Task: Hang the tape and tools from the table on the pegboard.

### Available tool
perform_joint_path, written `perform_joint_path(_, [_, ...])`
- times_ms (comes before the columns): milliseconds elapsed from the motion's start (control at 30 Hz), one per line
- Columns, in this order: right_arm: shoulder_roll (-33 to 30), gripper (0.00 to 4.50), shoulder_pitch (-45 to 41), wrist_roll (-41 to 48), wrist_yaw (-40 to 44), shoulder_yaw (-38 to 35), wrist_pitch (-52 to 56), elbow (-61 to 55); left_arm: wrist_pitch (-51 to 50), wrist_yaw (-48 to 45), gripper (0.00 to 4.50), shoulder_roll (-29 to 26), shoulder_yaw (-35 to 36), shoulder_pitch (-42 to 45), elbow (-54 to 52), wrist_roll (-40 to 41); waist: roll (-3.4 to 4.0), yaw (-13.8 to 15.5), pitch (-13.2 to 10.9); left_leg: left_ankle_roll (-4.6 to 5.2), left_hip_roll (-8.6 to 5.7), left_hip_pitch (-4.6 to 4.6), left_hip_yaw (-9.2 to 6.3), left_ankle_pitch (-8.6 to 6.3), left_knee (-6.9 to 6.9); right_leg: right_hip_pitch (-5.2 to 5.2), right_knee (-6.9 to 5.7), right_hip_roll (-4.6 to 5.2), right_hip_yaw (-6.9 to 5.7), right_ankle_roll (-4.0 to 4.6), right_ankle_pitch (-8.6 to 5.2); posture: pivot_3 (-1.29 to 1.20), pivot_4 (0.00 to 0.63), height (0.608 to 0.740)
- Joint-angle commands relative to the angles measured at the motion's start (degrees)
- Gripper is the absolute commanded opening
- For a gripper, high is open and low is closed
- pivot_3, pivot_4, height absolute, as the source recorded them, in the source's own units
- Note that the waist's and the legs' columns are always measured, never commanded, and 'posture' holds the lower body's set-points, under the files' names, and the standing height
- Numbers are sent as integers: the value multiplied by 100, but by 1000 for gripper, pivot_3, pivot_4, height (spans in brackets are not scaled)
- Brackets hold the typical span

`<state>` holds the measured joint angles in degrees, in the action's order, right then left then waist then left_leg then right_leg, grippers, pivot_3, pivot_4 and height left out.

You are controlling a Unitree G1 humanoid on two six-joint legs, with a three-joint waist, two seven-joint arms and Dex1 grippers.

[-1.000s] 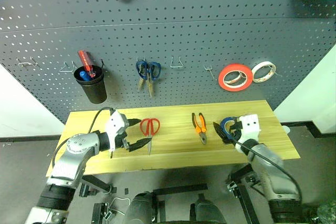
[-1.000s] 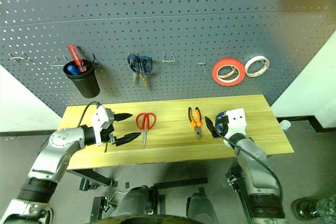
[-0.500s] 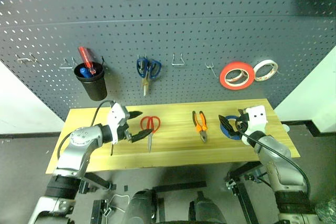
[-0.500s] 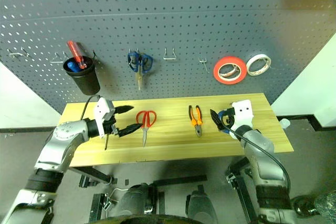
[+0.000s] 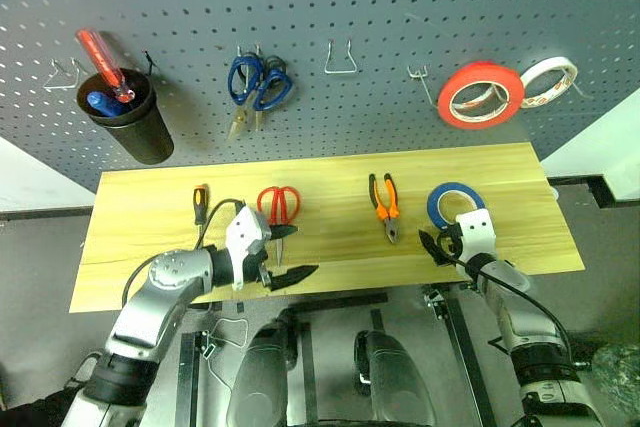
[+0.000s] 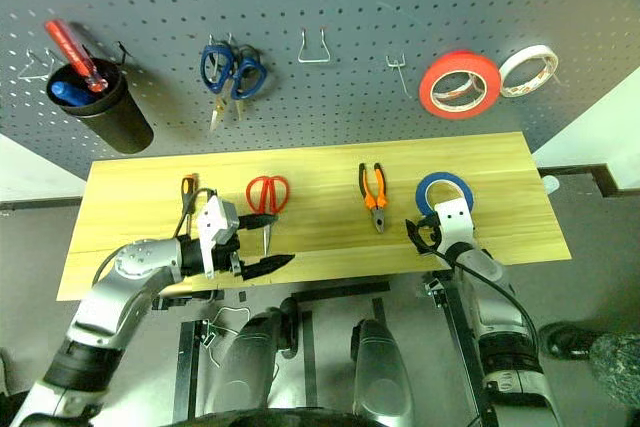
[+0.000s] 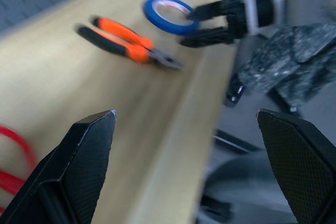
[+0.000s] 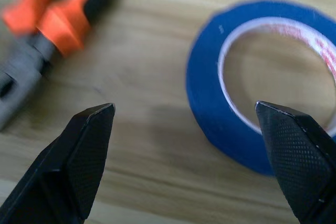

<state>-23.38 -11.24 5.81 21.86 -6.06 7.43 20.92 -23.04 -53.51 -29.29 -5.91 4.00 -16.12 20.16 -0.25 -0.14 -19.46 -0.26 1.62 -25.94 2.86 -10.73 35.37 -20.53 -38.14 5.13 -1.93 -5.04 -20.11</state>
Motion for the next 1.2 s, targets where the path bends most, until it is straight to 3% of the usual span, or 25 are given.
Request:
perform_joint_path(33, [-81,4500,-50,-9,60,-64,-148,14,-155,60,4469,-144,137,-209,-441,215,0,2,-64,-4,1,2,-2,2,0,-1,-7,-1,-2,-1,0,80,417,714])
perform_joint_path(600, [-520,4500,-1210,-38,600,-79,-292,1262,-538,329,4469,-311,194,-372,-1015,610,-18,85,-208,-17,2,5,6,8,-9,-11,-13,-6,-4,-10,0,87,421,714])
perform_joint_path(867, [-708,4500,-1449,5,762,-97,335,1632,-704,431,4469,-404,324,-305,-1217,778,-28,87,-275,-23,3,5,6,12,-13,-12,-14,-7,-7,-13,-1,97,429,714])
perform_joint_path(1200, [-721,4500,-1305,136,1223,18,1039,1283,-781,542,4469,-443,344,-298,-1315,885,-52,94,-296,-24,4,5,5,11,-15,-10,-10,-6,-10,-13,-1,97,434,714])
